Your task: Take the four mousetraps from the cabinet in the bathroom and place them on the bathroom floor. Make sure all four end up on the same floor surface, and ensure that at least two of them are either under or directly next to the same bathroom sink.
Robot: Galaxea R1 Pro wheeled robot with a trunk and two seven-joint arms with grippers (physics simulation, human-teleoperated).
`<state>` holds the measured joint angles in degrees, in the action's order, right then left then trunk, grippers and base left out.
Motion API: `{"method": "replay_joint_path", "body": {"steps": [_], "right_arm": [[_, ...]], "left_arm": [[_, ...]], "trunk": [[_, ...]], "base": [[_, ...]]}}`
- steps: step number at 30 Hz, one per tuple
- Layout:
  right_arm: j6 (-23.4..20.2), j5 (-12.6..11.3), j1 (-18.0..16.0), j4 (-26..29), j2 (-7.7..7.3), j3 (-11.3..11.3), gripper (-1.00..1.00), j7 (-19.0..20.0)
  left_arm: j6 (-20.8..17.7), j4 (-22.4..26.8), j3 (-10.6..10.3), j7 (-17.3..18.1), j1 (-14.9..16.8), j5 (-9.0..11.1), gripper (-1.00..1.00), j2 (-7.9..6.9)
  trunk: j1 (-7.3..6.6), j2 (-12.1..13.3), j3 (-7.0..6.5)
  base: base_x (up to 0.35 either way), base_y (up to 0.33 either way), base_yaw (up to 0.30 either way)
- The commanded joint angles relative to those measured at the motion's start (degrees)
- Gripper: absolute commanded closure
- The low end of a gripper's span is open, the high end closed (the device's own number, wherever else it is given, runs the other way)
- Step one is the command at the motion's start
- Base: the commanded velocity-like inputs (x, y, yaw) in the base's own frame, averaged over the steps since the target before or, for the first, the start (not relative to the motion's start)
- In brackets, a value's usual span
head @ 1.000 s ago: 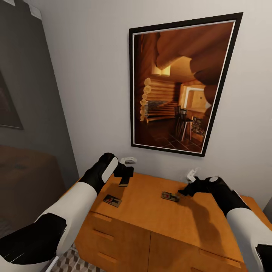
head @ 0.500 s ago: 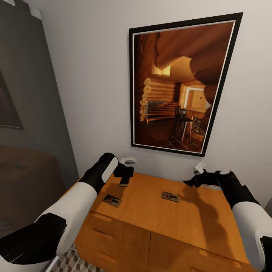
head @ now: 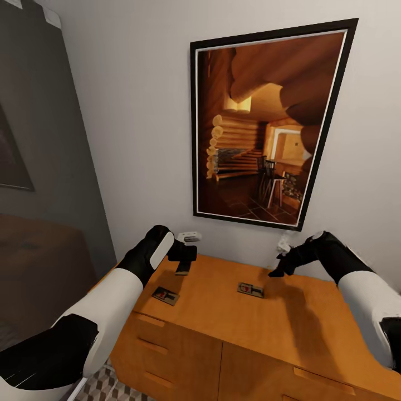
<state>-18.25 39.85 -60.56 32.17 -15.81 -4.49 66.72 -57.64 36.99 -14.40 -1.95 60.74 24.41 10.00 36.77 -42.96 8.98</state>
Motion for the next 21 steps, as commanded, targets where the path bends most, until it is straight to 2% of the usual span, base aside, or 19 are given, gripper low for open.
{"method": "replay_joint_path", "body": {"steps": [1, 2, 4, 6, 12, 16, 21], "right_arm": [[0.0, 0.1, -0.1, -0.6, 0.02, -2.5, -1.0, 0.5], [0.0, 0.0, -0.1, -1.3, 0.07, -6.0, -1.0, 1.2], [0.0, -0.6, -0.2, -2.1, 0.12, -8.9, -1.0, 1.9], [0.6, -1.8, -0.2, -2.5, 0.14, -10.4, -1.0, 2.2], [2.2, -4.6, -0.3, -2.9, 0.13, -11.7, -1.0, 2.6], [2.5, -5.0, -0.3, -3.0, 0.2, -12.0, -1.0, 2.6], [2.7, -5.2, -0.3, -3.1, 1.4, -12.2, -1.0, 2.2]], "left_arm": [[0.0, 0.0, 0.0, 0.0, 0.0, -0.2, 1.0, 0.0], [0.0, 0.0, 0.0, 0.0, 0.0, -0.2, 1.0, 0.0], [0.0, 0.0, 0.0, 0.0, 0.0, -0.2, 1.0, 0.0], [0.0, 0.0, 0.0, 0.0, 0.0, -0.2, 1.0, 0.0], [0.0, 0.0, 0.0, 0.0, 0.0, -0.2, 1.0, 0.0], [0.0, 0.0, 0.0, 0.0, 0.0, -0.2, 1.0, 0.0], [0.0, 0.0, 0.0, 0.0, 0.0, -0.2, 1.0, 0.0]], "trunk": [[0.0, 0.0, 0.0], [0.0, 0.0, 0.0], [0.0, 0.0, 0.0], [0.0, 0.0, 0.0], [0.0, 0.0, 0.0], [0.0, 0.0, 0.0], [0.0, 0.0, 0.0]], "base": [[0.0, 0.0, 0.0], [0.0, 0.0, 0.0], [0.0, 0.0, 0.0], [0.0, 0.0, 0.0], [0.0, 0.0, 0.0], [0.0, 0.0, 0.0], [0.0, 0.0, 0.0]]}}
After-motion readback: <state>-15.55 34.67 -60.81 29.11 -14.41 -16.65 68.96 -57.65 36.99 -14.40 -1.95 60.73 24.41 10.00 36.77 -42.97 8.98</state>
